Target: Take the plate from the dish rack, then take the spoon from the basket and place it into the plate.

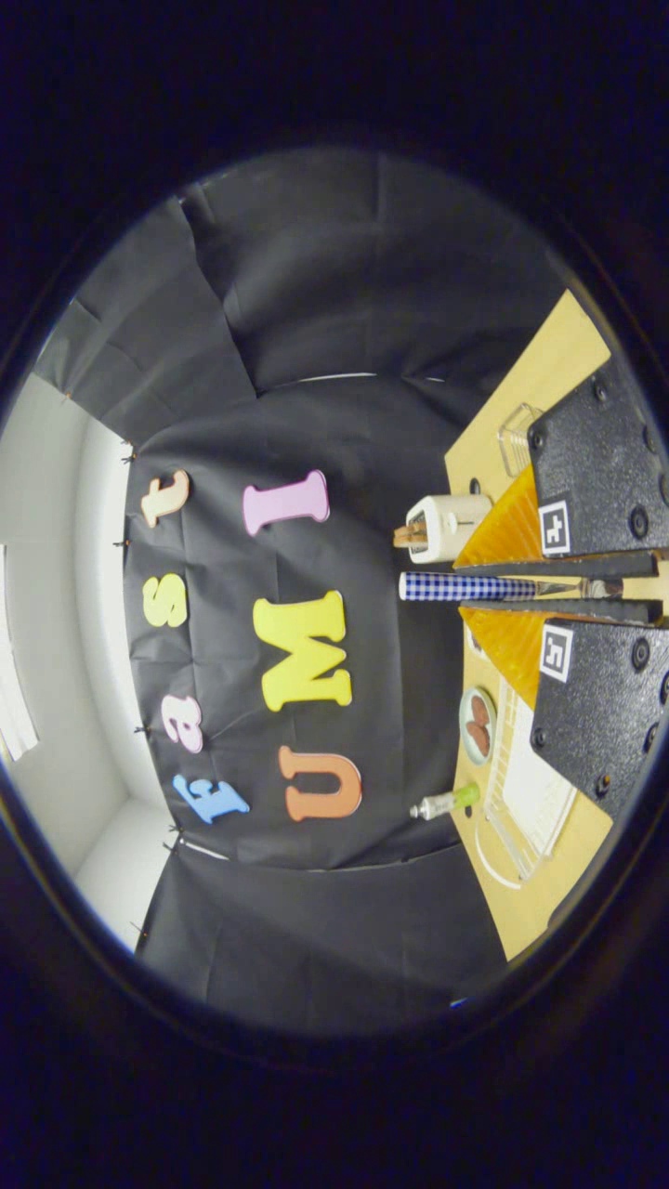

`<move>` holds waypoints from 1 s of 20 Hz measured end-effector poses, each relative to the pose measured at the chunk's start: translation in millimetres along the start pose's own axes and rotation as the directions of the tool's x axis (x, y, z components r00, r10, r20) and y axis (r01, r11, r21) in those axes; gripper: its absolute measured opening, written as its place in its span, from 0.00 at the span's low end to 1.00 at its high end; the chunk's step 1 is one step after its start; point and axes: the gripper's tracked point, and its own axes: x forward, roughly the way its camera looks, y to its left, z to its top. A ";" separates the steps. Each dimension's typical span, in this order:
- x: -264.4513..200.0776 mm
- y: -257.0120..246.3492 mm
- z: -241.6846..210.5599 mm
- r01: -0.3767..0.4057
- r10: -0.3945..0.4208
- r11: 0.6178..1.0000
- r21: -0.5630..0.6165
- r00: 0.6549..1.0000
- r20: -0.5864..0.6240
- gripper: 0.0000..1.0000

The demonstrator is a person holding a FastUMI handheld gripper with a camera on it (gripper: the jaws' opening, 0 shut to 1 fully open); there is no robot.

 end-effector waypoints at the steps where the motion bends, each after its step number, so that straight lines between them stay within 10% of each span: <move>1: -7.3 14.5 -11.4 -0.020 0.020 1.000 0.003 1.000 -0.018 0.14; 20: -44.2 116.3 -166.2 0.032 -0.021 0.997 0.070 0.988 -0.153 0.15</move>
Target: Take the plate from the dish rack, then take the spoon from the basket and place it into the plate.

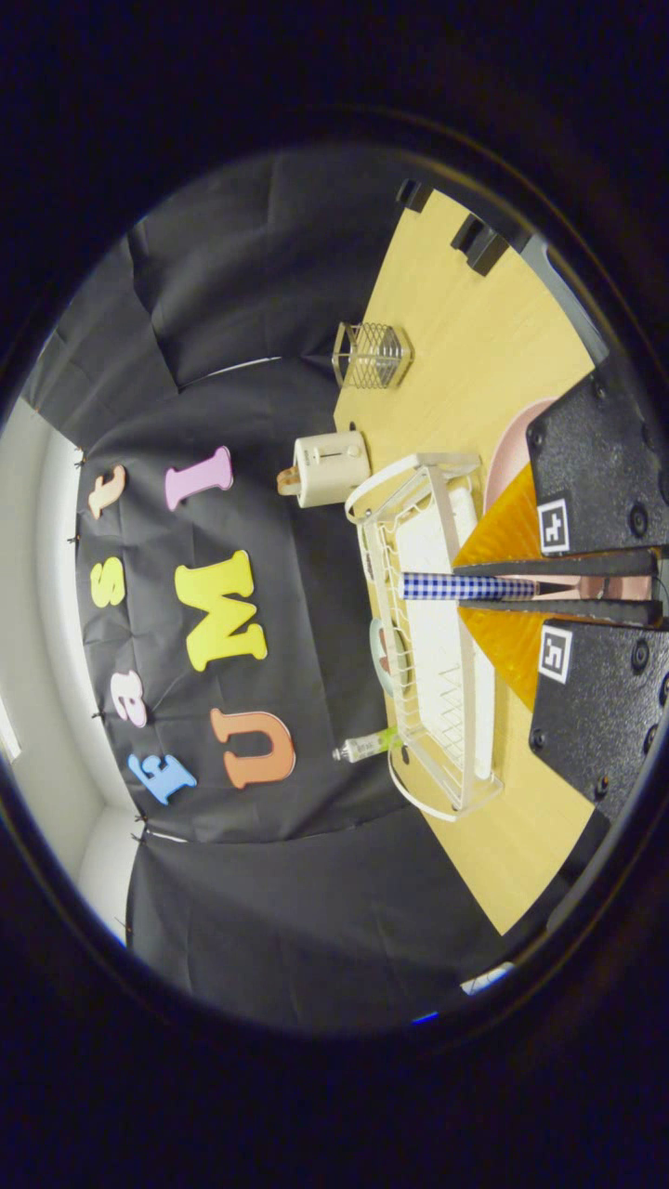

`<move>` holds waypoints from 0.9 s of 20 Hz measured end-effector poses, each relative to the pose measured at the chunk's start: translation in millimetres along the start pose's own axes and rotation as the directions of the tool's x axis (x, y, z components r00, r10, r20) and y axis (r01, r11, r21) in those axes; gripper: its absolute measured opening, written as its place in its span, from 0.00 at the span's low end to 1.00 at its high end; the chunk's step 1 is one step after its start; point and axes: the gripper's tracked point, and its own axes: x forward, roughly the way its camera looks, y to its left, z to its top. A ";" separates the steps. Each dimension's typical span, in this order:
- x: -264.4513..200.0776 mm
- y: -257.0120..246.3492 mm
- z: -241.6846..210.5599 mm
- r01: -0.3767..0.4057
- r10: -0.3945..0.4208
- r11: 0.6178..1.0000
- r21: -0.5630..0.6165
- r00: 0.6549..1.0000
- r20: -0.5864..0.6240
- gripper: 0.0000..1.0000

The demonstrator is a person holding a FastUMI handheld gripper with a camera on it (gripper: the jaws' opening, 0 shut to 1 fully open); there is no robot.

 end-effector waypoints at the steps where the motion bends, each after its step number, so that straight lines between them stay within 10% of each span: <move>1: -0.9 -3.5 -0.4 -0.001 0.001 1.000 -0.003 1.000 0.002 0.16; 8: -11.4 -42.5 3.5 0.069 -0.069 0.997 -0.023 0.998 -0.005 0.20; 16: -37.2 -72.2 47.3 0.087 -0.085 0.995 -0.057 0.995 0.043 0.88; 18: -46.2 -80.9 59.4 0.101 -0.098 0.993 -0.062 0.994 0.056 0.89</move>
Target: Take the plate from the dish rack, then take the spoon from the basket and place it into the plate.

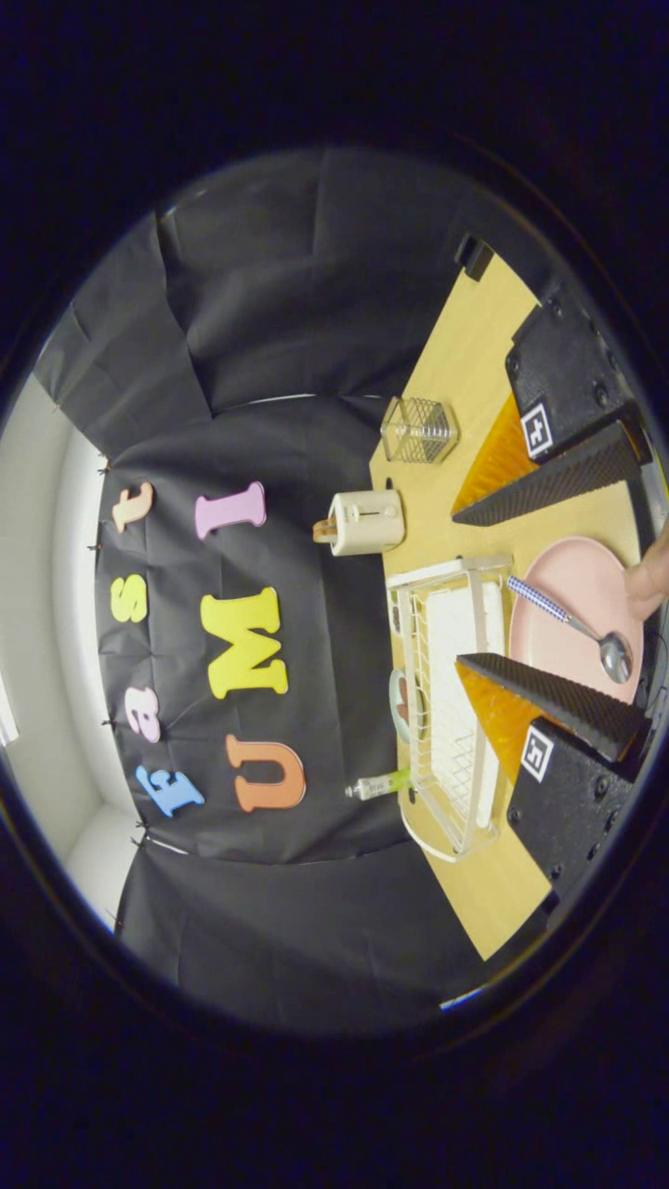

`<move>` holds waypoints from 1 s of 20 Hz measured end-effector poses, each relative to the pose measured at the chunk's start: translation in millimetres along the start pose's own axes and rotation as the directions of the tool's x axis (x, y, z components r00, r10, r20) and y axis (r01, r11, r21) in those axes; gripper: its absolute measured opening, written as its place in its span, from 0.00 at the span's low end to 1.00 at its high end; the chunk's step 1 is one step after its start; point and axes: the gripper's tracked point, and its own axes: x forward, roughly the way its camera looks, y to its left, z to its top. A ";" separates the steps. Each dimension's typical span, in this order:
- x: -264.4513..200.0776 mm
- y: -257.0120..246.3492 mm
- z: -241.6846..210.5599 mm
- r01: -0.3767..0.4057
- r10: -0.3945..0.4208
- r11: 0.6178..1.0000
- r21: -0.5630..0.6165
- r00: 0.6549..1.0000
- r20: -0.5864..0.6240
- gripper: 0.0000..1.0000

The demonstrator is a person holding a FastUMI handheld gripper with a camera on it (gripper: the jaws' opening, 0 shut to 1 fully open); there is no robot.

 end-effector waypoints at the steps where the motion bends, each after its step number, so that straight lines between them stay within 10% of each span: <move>1: -3.4 -8.6 7.0 0.023 -0.023 1.000 -0.005 1.000 0.007 0.90; 20: -133.9 -40.6 120.4 -0.005 0.018 0.993 -0.119 0.994 0.103 0.98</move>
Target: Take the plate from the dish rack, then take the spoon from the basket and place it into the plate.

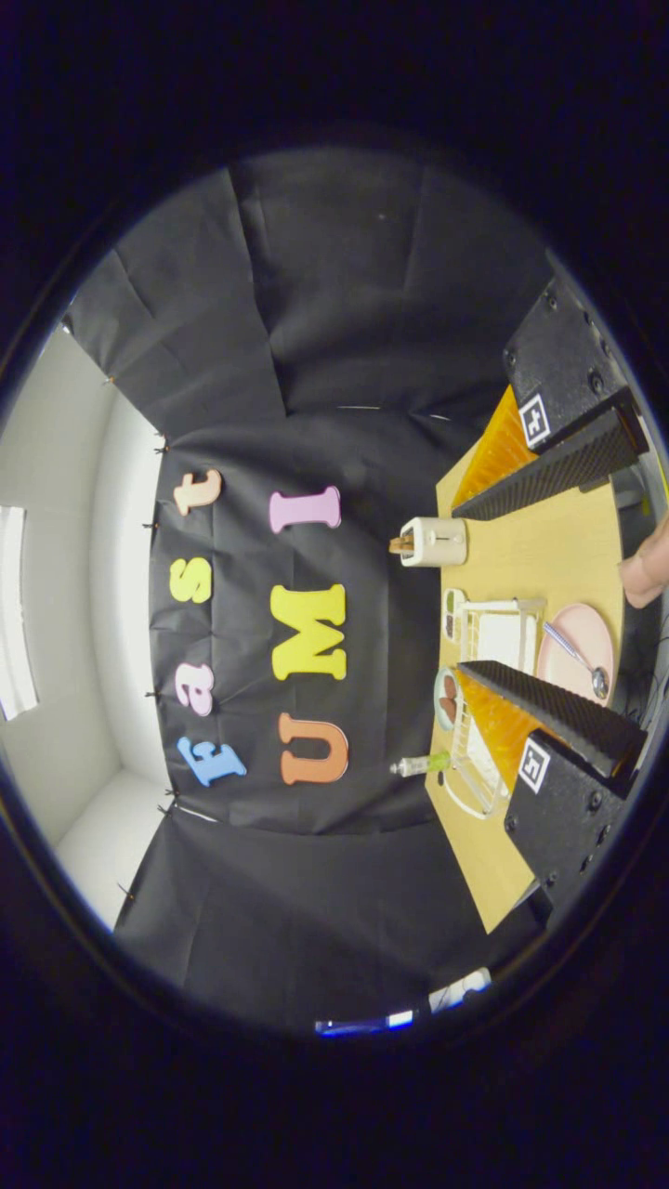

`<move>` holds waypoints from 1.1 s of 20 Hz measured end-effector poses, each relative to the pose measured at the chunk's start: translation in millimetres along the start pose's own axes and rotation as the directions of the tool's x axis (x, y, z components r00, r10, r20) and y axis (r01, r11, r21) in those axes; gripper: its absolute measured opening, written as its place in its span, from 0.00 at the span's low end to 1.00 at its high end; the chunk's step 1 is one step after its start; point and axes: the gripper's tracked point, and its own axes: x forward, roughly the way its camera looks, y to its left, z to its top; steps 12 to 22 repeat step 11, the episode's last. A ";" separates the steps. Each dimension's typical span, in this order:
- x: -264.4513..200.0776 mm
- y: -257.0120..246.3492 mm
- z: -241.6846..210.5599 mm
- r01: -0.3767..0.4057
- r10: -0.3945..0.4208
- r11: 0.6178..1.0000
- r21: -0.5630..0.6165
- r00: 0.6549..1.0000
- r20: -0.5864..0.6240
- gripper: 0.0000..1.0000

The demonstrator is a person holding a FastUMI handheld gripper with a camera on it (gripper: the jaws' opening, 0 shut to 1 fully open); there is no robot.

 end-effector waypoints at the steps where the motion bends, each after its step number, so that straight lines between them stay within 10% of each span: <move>1: -1.7 -3.9 0.2 0.013 -0.013 1.000 -0.006 1.000 0.002 0.98; 22: -4.3 -18.9 -2.7 0.041 -0.041 0.999 -0.022 0.999 -0.009 0.98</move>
